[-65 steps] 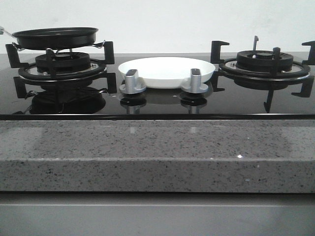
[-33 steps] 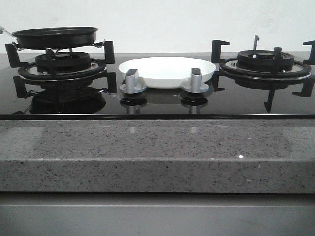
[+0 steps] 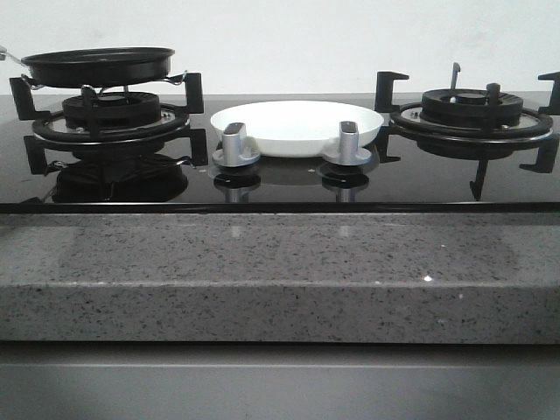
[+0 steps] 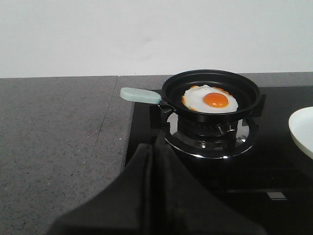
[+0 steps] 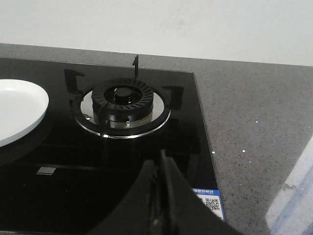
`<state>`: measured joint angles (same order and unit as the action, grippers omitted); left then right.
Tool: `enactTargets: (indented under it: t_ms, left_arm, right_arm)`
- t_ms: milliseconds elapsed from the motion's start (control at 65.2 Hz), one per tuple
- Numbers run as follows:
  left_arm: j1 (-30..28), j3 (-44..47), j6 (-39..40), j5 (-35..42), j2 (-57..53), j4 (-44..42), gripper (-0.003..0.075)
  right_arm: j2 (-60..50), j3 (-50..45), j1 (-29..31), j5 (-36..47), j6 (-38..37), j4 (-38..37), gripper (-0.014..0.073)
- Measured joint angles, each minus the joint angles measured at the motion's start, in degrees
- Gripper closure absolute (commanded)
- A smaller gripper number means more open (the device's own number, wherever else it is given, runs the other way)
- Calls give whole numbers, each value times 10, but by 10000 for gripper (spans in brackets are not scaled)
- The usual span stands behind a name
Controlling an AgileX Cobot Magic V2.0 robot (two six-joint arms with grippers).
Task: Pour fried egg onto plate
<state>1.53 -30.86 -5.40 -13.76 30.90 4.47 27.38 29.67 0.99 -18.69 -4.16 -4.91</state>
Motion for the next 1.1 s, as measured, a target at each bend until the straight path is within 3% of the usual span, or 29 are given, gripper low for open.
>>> enactTargets:
  t_ms: [92,261,307,383,828,1103]
  left_arm:
    - [0,0,0,0,0,0,593]
    - [0,-1,0,0,0,0,190]
    - [0,-1,0,0,0,0,101]
    - [0,-1,0,1,0,0,30]
    - [0,0,0,2,0,0,27]
    - [0,1,0,2,0,0,27]
  right_arm:
    - [0,1,0,0,0,0,426]
    - [0,1,0,0,0,0,49]
    - [0,1,0,0,0,-1,-11]
    - [0,1,0,0,0,-1,-69]
    - [6,4,0,14,0,1,-67]
    - [142,95,-4,0,0,24,59]
